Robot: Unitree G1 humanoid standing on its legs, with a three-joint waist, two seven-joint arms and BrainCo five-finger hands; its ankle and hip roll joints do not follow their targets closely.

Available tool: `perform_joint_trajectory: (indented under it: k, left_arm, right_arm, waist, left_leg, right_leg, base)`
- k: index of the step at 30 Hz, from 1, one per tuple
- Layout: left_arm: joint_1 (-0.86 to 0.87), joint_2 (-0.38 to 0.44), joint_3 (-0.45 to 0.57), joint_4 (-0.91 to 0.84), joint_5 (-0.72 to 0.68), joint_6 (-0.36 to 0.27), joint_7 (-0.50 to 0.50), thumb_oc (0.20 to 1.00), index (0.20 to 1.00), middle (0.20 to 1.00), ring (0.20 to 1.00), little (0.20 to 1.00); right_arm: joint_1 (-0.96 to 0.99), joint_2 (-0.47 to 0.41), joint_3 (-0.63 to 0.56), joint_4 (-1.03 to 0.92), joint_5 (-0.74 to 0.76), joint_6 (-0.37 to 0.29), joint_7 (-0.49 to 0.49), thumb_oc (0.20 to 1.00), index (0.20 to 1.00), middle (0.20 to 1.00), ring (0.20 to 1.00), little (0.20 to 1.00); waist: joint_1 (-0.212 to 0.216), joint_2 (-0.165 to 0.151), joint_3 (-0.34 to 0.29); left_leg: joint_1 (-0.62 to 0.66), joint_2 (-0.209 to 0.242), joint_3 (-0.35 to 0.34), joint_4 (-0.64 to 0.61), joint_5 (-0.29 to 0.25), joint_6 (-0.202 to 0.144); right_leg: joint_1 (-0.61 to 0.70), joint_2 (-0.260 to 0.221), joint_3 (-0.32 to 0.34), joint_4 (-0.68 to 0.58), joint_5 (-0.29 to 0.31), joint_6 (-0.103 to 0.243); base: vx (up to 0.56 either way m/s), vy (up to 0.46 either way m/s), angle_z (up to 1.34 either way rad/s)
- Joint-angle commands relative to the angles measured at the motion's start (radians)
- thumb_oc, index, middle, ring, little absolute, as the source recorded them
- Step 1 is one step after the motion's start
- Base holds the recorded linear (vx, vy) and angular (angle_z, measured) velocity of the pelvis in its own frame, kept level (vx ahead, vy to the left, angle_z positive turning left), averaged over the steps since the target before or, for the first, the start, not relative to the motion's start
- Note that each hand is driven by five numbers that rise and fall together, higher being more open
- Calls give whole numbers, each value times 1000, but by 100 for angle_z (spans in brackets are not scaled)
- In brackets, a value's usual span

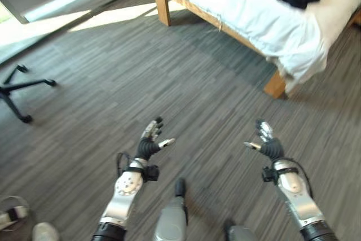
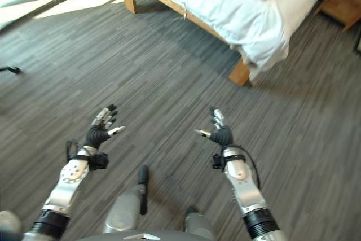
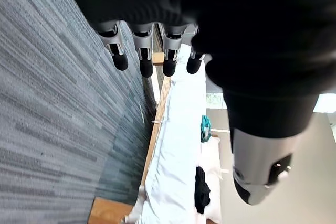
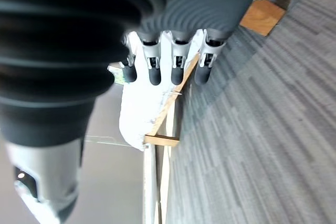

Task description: Pick up bed clothes into laundry basket.

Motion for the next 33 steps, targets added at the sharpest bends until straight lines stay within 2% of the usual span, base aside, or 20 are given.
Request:
perform_joint_trajectory:
  k: [1,3,5,7,8,9,10,12,13,14,15,17,19,21,22,24,26,28,31,33]
  left_arm:
    - [-36,5,-8,-59,53,-29,-11,1000,1000,1000,1000,1000]
    - [-52,19,-2,-50,56,-29,-3,1000,1000,1000,1000,1000]
    - [-69,30,-4,-35,64,-23,-6,1000,1000,1000,1000,1000]
    - [-93,33,-10,-19,62,-26,-11,1000,1000,1000,1000,1000]
    - [-119,40,-27,-2,61,-30,-27,1000,1000,1000,1000,1000]
    - [-126,37,-40,7,56,-31,-29,1000,1000,1000,1000,1000]
    - [-147,34,-50,24,54,-30,-29,1000,1000,1000,1000,1000]
    - [-149,22,-60,42,64,-26,-26,1000,1000,1000,1000,1000]
    - [-142,10,-61,45,63,-28,-25,1000,1000,1000,1000,1000]
    - [-141,9,-61,45,63,-28,-25,1000,1000,1000,1000,1000]
    - [-130,-1,-73,38,56,-31,-42,1000,1000,1000,1000,1000]
    - [-107,-9,-78,20,51,-35,-56,1000,1000,1000,1000,1000]
    - [-105,-17,-89,14,34,-38,-60,1000,1000,1000,1000,1000]
    - [-131,-22,-100,-7,7,-38,-56,1000,1000,1000,1000,1000]
    - [-144,-23,-105,-21,4,-43,-52,1000,1000,1000,1000,1000]
    - [-173,-33,-117,-25,13,-45,-40,1000,1000,1000,1000,1000]
    - [-189,-45,-119,-21,7,-48,-39,1000,1000,1000,1000,1000]
    - [-193,-51,-122,-22,2,-54,-40,1000,1000,1000,1000,1000]
    - [-198,-68,-132,-12,7,-48,-34,1000,1000,1000,1000,1000]
    - [-197,-76,-135,-17,12,-50,-26,1000,1000,1000,1000,1000]
  right_arm:
    - [-25,-57,-45,-53,-8,-37,17,1000,1000,1000,1000,1000]
    - [-38,-56,-37,-64,-5,-38,23,1000,1000,1000,1000,1000]
    - [-40,-60,-37,-82,-19,-38,24,1000,1000,1000,1000,1000]
    - [-29,-72,-48,-87,-22,-37,30,1000,1000,1000,1000,1000]
    - [-3,-87,-74,-85,-18,-39,26,1000,1000,1000,1000,1000]
    - [10,-88,-82,-88,-16,-35,26,1000,1000,1000,1000,1000]
    - [30,-83,-103,-88,-18,-35,20,1000,1000,1000,1000,1000]
    - [54,-71,-112,-94,-26,-29,27,1000,1000,1000,1000,1000]
    - [74,-65,-114,-102,-34,-26,31,1000,1000,1000,1000,1000]
    - [74,-65,-114,-102,-34,-26,31,1000,1000,1000,1000,1000]
    - [101,-59,-115,-106,-40,-21,44,1000,1000,1000,1000,1000]
    - [116,-67,-115,-96,-35,-21,56,1000,1000,1000,1000,1000]
    - [95,-79,-92,-70,-16,-27,66,1000,1000,1000,1000,1000]
    - [64,-97,-71,-46,-1,-24,60,1000,1000,1000,1000,1000]
    - [55,-102,-64,-42,8,-24,52,1000,1000,1000,1000,1000]
    - [24,-118,-56,-28,11,-17,42,1000,1000,1000,1000,1000]
    - [7,-127,-59,-19,4,-17,38,1000,1000,1000,1000,1000]
    - [-2,-135,-56,-13,-1,-20,33,1000,1000,1000,1000,1000]
    - [2,-140,-58,-1,-19,-20,23,1000,1000,1000,1000,1000]
    - [0,-137,-57,13,-24,-19,8,1000,1000,1000,1000,1000]
  waist:
    - [-44,67,-55]
    - [-92,119,-37]
    - [-131,147,-26]
    - [-164,157,-20]
    - [-199,171,-19]
    - [-216,178,-29]
    - [-252,199,-29]
    - [-295,225,-30]
    - [-313,237,-29]
    - [-313,239,-27]
    - [-334,231,-55]
    - [-360,254,-67]
    - [-369,265,-63]
    - [-362,226,-41]
    - [-350,194,-29]
    - [-317,156,3]
    - [-300,142,9]
    - [-286,155,4]
    - [-240,182,3]
    - [-202,174,7]
  left_leg:
    - [43,63,-55,-268,117,-2]
    - [106,126,-86,-269,108,-29]
    - [144,137,-96,-270,106,-34]
    - [179,105,-102,-278,86,-29]
    - [222,79,-135,-278,27,-29]
    - [249,67,-145,-278,-1,-31]
    - [298,101,-182,-278,-45,-76]
    - [381,142,-212,-278,-91,-111]
    - [436,164,-214,-275,-126,-126]
    - [438,166,-214,-275,-126,-126]
    - [506,170,-214,-259,-179,-149]
    - [556,221,-219,-215,-190,-187]
    - [516,253,-230,-67,-81,-201]
    - [375,224,-286,229,19,-170]
    - [312,186,-318,337,11,-147]
    - [188,99,-315,468,-73,-119]
    - [137,71,-272,396,-97,-108]
    - [116,84,-233,204,-91,-89]
    - [80,103,-193,-161,65,-84]
    - [3,122,-176,-271,86,-78]
  right_leg:
    - [252,294,-130,76,341,97]
    - [120,355,-209,253,391,97]
    - [63,323,-220,258,391,97]
    - [16,275,-166,137,353,97]
    - [-72,136,-170,-47,300,97]
    - [-100,76,-178,-126,305,89]
    - [-195,-90,-157,-235,404,89]
    - [-249,-211,-163,-308,510,97]
    - [-261,-229,-177,-321,530,97]
    - [-258,-228,-179,-322,530,97]
    - [-254,-200,-212,-328,519,97]
    - [-222,-150,-224,-324,517,97]
    - [-187,-106,-232,-314,505,97]
    - [-149,-102,-219,-287,454,81]
    - [-129,-103,-213,-280,437,48]
    - [-66,-88,-186,-292,408,17]
    - [-30,-73,-157,-303,389,11]
    - [3,-40,-151,-305,350,3]
    - [106,31,-158,-322,277,-13]
    - [171,54,-172,-320,236,-24]
  base:
    - [472,-99,-45]
    - [461,-80,-18]
    - [484,137,3]
    - [665,262,-2]
    - [843,253,12]
    - [1131,-34,37]
    - [922,-227,80]
    - [895,-303,185]
    - [532,-172,137]
    - [730,-214,35]
    - [581,-169,20]
    - [612,-205,64]
    - [391,-178,71]
    - [373,-308,-23]
    - [357,-367,-33]
    - [342,-259,-12]
    - [383,-40,-45]
    - [436,82,-53]
    - [575,126,-34]
    - [586,102,-23]
